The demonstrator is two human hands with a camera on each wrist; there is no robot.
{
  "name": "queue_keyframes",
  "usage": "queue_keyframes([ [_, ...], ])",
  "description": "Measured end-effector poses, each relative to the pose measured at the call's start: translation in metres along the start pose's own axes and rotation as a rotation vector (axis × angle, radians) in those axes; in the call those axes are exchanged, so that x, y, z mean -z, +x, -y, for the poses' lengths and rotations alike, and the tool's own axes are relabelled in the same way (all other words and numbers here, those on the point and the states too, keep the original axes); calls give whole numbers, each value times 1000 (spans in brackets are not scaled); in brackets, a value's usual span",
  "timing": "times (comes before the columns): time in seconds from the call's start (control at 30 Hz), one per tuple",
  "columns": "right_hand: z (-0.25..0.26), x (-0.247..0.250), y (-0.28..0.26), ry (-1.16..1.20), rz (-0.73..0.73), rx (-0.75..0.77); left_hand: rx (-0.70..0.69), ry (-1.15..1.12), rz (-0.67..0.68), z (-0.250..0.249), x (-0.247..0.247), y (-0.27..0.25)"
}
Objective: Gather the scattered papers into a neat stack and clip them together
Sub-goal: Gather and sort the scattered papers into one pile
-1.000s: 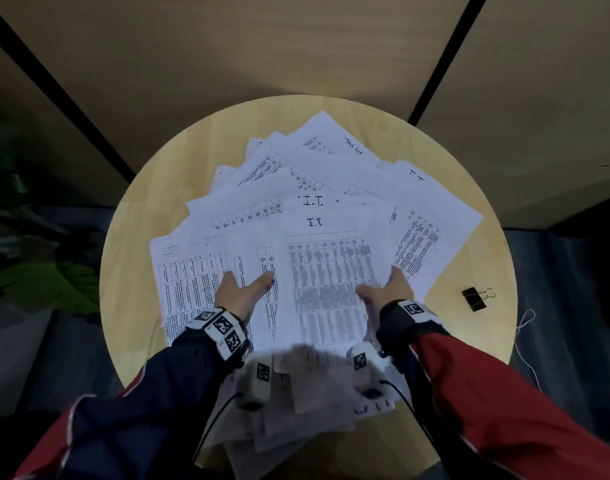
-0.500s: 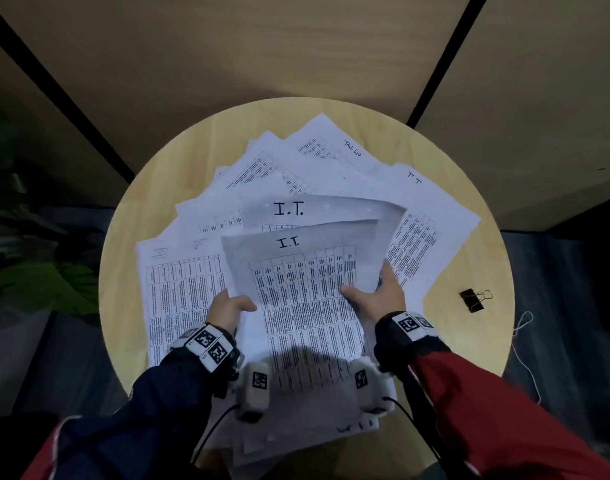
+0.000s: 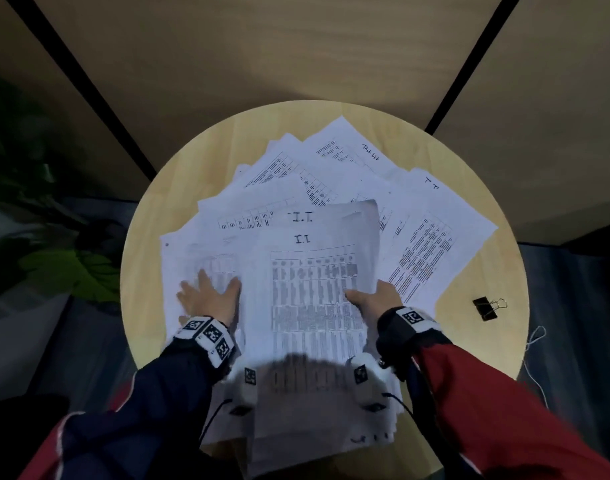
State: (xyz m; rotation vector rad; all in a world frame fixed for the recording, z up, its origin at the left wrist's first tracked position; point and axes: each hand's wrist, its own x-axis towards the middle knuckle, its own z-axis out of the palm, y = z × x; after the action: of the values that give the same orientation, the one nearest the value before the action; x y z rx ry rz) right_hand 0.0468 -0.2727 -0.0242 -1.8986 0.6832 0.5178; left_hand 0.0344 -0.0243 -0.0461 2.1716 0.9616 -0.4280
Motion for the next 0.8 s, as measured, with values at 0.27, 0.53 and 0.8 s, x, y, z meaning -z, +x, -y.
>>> queue_keyframes([
  [0.27,-4,-42,-6,-25,80,44,-139,-386,139,-21,-16,-24],
  [0.53,-2,37,24,-45,-208,-105,-23,-389,8,-17,16,3],
  [0.8,-7,26,17,-426,-14,-166,-31,-341,93,-34,-3,9],
])
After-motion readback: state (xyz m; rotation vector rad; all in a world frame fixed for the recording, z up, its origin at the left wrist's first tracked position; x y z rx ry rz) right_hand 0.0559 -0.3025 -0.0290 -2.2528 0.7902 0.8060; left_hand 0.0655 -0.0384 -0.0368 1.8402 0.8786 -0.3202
